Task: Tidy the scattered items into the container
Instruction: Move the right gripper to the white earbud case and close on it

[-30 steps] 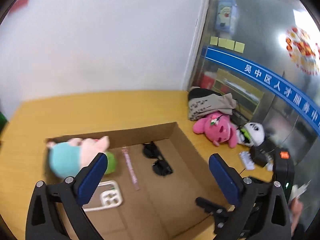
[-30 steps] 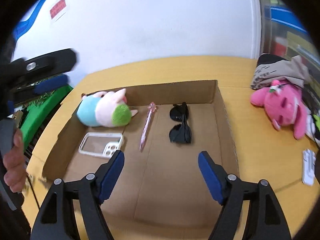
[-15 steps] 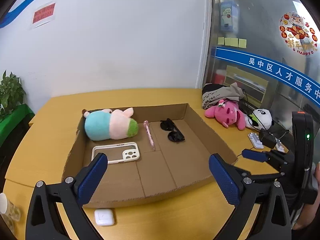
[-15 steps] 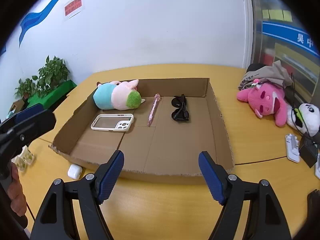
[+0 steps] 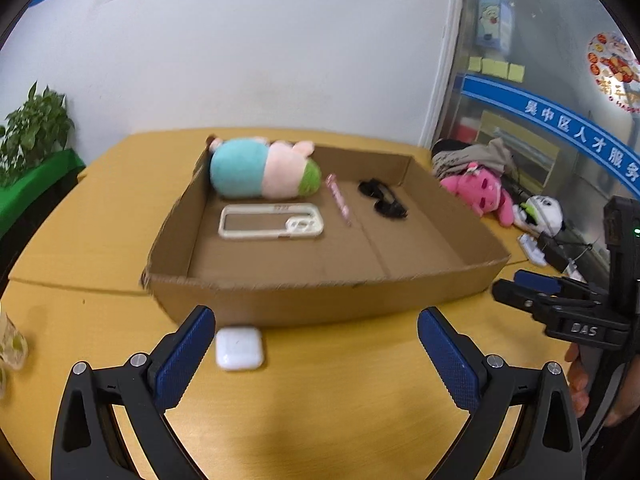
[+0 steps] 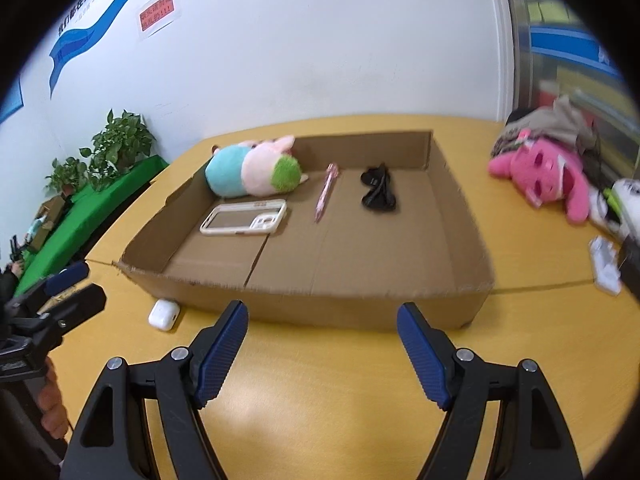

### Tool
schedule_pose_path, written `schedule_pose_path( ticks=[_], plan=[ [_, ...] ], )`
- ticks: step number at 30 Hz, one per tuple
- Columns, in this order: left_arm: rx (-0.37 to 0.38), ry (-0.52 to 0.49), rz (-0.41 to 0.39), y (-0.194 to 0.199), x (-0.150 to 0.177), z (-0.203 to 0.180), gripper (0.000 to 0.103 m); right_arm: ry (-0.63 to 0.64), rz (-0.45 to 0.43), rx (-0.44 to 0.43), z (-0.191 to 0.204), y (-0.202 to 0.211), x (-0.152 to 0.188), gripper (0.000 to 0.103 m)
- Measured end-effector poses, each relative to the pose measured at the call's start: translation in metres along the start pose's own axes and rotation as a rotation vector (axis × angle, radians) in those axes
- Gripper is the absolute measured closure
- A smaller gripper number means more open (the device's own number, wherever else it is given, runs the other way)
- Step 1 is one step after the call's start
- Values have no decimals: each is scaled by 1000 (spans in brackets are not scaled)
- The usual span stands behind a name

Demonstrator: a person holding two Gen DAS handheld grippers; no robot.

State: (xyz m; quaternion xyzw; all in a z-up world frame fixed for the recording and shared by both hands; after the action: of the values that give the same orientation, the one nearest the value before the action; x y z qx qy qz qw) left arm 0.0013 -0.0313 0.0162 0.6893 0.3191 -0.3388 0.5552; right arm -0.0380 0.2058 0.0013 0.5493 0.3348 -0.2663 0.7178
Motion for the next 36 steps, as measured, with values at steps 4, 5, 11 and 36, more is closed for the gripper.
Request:
schedule_pose_path(
  ticks=[4,5,11,36],
  plan=[
    [-23,14,67,-22,23,19,0,-18,67,-29,0,-19,32,26],
    [-30,13,81,-27,26,22,0,-19,77,-32,1,-22,37,26],
    [-20,44,194,-66,45,34,10,-15,108,-55,8,-27,54,26],
    [376,-462,360,-33,112,-66,55,124,275,-372,84,-49,87,26]
  ],
)
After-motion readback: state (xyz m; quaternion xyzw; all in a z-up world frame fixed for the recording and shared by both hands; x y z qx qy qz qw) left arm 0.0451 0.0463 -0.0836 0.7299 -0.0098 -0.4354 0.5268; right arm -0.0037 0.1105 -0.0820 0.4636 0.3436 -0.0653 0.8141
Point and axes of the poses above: each gripper's, at about its wrist camera, not at the fingertips, and y roughly against the way its jaws point, z to its left, x to its underside, the point moved 7 cm from there along -y, roughly the way its jaws point, and after that the axes turned 4 degrees about -z, right-handed, at the moved point
